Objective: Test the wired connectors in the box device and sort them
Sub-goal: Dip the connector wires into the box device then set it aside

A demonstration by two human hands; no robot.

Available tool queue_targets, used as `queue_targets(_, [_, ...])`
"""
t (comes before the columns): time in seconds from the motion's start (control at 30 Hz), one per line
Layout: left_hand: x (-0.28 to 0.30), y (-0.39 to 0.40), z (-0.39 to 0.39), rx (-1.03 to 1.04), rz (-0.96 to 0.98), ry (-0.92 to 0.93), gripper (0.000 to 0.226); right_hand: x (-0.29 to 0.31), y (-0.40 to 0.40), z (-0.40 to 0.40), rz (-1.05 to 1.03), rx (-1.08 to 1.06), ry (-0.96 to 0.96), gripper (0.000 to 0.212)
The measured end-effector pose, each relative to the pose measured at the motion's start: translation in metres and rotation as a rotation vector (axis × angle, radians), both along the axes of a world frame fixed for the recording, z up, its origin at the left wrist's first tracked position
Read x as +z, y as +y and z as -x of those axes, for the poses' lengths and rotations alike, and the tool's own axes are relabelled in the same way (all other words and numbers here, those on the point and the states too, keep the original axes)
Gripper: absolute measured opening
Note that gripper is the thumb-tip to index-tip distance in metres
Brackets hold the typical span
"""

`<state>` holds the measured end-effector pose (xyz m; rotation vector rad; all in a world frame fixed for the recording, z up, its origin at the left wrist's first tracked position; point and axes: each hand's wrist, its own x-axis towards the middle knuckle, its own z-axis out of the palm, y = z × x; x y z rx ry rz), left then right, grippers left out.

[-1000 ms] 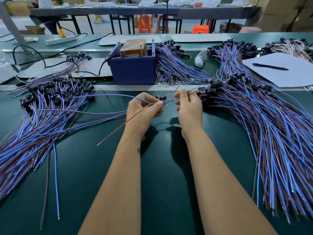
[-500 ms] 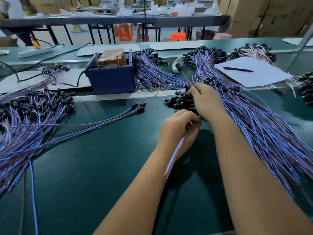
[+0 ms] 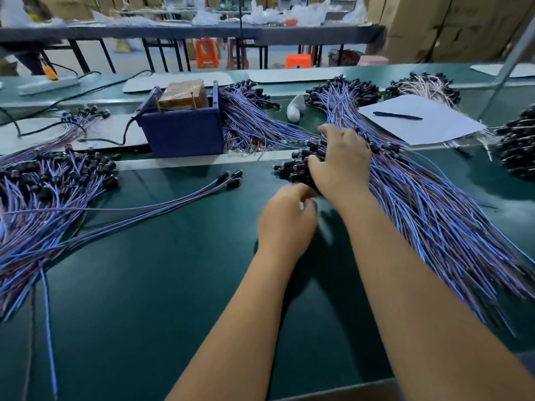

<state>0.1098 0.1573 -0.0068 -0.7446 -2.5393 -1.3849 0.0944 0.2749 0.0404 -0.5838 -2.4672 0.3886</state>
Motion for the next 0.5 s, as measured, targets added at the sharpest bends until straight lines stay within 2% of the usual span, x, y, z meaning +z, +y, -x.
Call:
queue_targets(0.1, [-0.002, -0.036, 0.033, 0.315, 0.020, -0.054, 0.036, -0.014, -0.042, 0.014, 0.056, 0.201, -0.029, 0.054])
queue_targets(0.2, [-0.005, -0.068, 0.054, 0.533, 0.151, -0.108, 0.040, -0.028, -0.081, 0.027, 0.193, 0.404, -0.071, 0.063])
queue_targets(0.3, [-0.006, -0.090, 0.068, 0.574, 0.223, -0.153, 0.034, -0.044, -0.104, 0.040, 0.235, 0.505, -0.161, 0.065])
queue_targets(0.4, [-0.006, -0.101, 0.079, 0.542, 0.211, -0.183, 0.029, -0.059, -0.108, 0.051, 0.074, 0.482, -0.292, 0.055])
queue_targets(0.5, [-0.006, -0.101, 0.083, 0.544, 0.194, -0.189, 0.030, -0.062, -0.105, 0.054, 0.083, 0.451, -0.230, 0.041])
